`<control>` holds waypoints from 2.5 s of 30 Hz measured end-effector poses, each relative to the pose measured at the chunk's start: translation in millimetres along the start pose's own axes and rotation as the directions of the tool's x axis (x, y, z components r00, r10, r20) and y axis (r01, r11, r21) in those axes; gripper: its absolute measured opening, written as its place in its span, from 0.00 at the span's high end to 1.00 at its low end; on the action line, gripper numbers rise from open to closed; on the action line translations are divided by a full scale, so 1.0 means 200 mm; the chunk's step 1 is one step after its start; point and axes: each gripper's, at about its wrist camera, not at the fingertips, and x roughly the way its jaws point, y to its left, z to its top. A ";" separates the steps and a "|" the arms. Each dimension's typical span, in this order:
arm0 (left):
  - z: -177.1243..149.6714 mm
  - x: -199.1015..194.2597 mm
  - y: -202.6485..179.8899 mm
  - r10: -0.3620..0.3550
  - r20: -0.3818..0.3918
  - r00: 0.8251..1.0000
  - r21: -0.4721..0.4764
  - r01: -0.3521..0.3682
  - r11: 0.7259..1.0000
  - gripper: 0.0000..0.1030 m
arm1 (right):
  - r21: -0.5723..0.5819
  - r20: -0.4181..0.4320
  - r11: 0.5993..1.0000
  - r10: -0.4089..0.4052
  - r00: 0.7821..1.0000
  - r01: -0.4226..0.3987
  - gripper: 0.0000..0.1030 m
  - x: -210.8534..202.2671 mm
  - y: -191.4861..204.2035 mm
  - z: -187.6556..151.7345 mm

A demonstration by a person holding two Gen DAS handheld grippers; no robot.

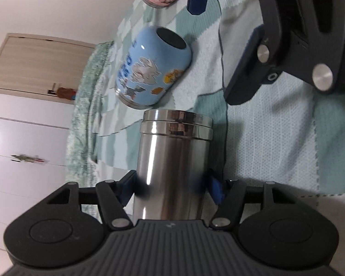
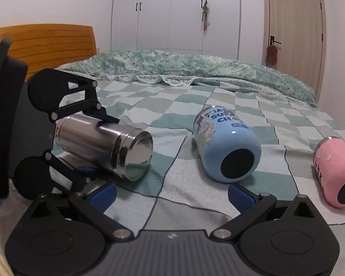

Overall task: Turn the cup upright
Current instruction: 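Lift the silver cup with the left gripper and rotate it, then grasp the silver cup with the right gripper while the left gripper releases it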

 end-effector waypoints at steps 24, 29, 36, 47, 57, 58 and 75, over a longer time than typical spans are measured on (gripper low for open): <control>0.76 -0.58 -0.10 0.122 0.009 0.993 -0.095 -0.120 0.988 0.37 | -0.005 0.117 1.000 -0.024 0.993 0.025 0.00 -0.80 -0.42 -0.10; 0.91 -0.49 -0.25 0.090 -0.037 0.995 -0.108 -0.093 0.990 0.37 | -0.039 0.092 0.999 0.003 0.996 0.000 0.00 -0.86 -0.60 -0.18; 0.91 -0.40 -0.36 0.055 -0.104 0.993 -0.105 -0.066 0.992 0.37 | -0.056 0.036 0.998 0.041 0.999 -0.039 0.00 -0.77 -0.72 -0.25; 0.84 -0.31 -0.31 -0.003 -0.042 0.999 -0.117 -0.002 0.993 0.37 | -0.039 -0.026 0.999 0.017 1.000 -0.018 0.00 -0.68 -0.65 -0.32; 0.78 -0.51 -0.16 0.054 -0.004 0.999 -0.332 -0.053 0.942 0.00 | -0.082 -0.021 0.997 0.008 1.000 -0.009 0.00 -0.71 -0.61 -0.29; 0.76 -0.54 -0.15 0.056 0.001 0.998 -0.364 -0.052 0.930 0.00 | -0.087 -0.020 0.996 0.010 1.000 -0.012 0.00 -0.71 -0.61 -0.28; 0.36 -0.81 -0.01 0.069 -0.094 0.993 -0.861 -0.116 0.495 0.00 | -0.552 -0.032 0.834 0.009 0.999 -0.025 0.00 -0.56 -0.30 -0.08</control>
